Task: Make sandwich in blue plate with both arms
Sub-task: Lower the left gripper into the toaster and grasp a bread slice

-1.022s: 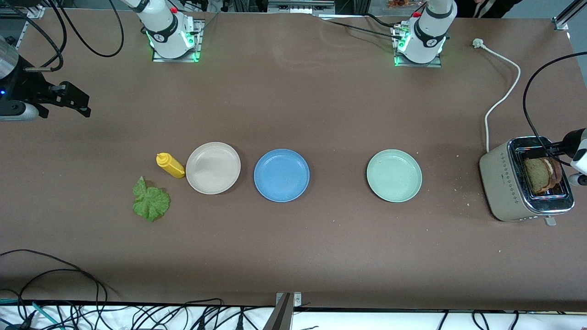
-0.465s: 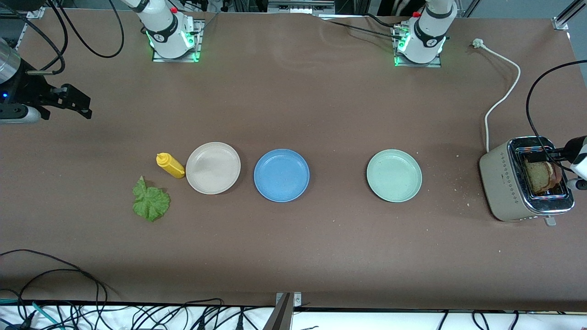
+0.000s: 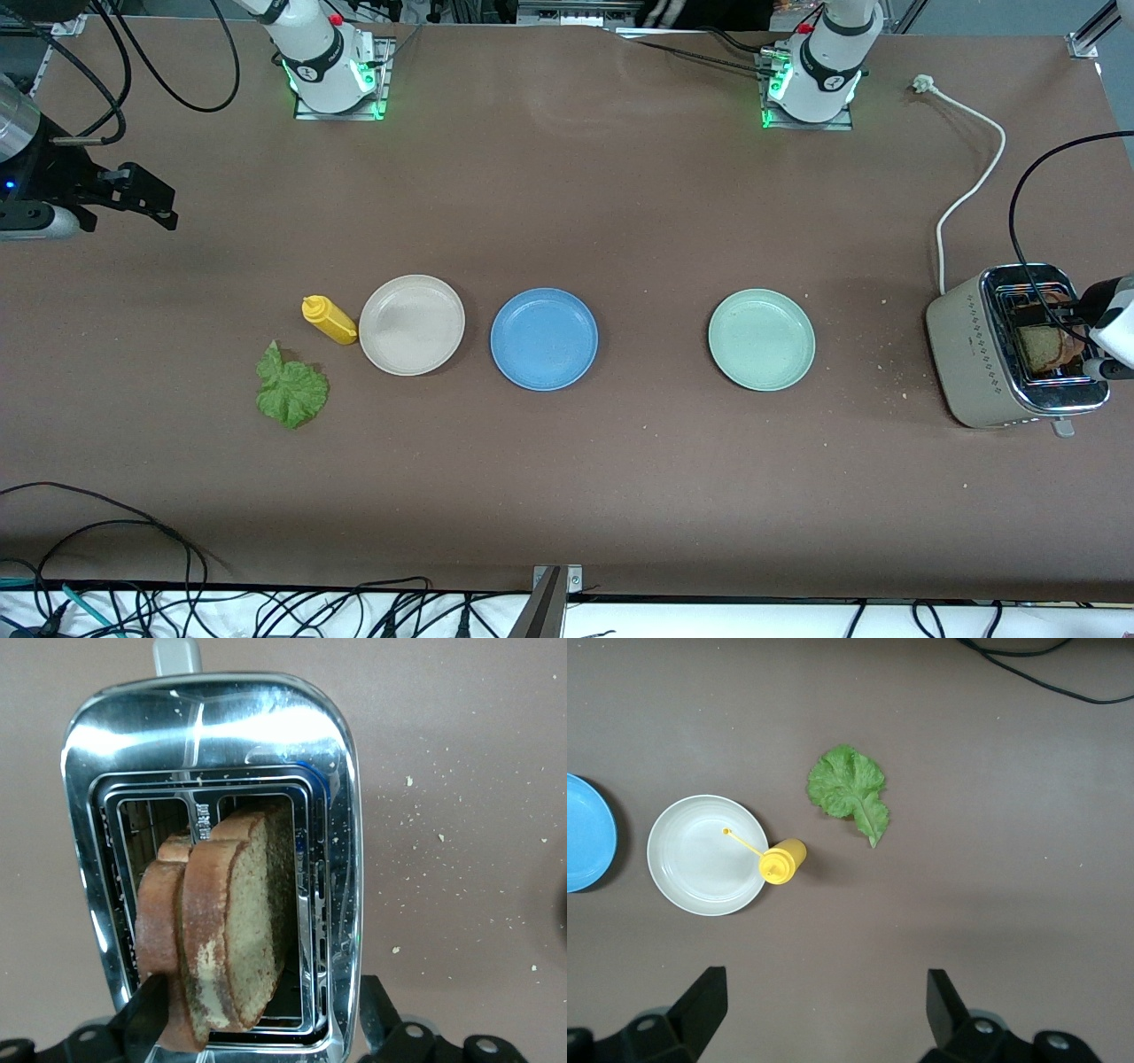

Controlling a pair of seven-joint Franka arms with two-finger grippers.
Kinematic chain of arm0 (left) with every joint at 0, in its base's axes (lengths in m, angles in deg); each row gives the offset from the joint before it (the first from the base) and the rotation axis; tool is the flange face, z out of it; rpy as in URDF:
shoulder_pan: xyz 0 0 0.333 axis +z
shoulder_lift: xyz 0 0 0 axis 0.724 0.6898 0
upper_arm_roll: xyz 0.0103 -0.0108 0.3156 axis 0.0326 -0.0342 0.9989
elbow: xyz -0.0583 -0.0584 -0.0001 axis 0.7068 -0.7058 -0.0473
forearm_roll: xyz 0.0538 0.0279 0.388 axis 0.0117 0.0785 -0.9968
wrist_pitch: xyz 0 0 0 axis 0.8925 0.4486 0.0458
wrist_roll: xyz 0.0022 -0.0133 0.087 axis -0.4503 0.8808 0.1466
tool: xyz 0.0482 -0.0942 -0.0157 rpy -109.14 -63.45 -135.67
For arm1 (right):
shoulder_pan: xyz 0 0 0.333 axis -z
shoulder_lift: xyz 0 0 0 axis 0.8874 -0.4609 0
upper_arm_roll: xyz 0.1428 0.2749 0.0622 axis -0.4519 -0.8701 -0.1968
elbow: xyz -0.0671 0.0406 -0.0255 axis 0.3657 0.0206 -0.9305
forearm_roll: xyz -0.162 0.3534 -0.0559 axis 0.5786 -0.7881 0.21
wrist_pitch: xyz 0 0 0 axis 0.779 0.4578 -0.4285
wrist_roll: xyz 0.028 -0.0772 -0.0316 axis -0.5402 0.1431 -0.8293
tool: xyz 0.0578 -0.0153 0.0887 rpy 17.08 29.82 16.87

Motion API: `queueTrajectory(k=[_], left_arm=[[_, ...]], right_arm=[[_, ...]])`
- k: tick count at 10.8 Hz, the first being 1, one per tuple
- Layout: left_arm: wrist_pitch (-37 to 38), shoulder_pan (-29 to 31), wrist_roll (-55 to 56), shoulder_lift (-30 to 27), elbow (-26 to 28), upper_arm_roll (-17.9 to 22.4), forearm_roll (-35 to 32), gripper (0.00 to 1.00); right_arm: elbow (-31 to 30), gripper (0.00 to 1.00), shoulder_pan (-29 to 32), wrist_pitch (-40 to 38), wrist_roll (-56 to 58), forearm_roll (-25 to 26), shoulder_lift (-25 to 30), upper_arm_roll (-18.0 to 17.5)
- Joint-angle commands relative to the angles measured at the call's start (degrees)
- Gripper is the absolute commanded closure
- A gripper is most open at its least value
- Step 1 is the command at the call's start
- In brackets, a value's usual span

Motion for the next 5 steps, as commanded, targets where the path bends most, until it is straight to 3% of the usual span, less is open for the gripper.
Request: queueTrajectory(k=[1,5], left_arm=[[-0.1,0.2,-1.9,1.4,-1.7,-0.1,-1.0,0.04],[0.0,0.7,-2.8,3.2,-1.5,0.0,-1.0,0.08]], right_arm=[[1.6,0.00,0.0,-0.7,-0.5,-1.0,-0.6,0.2],[1.6,0.00,0.1,-0.8,-0.5,-1.0,-0.9,0.2]])
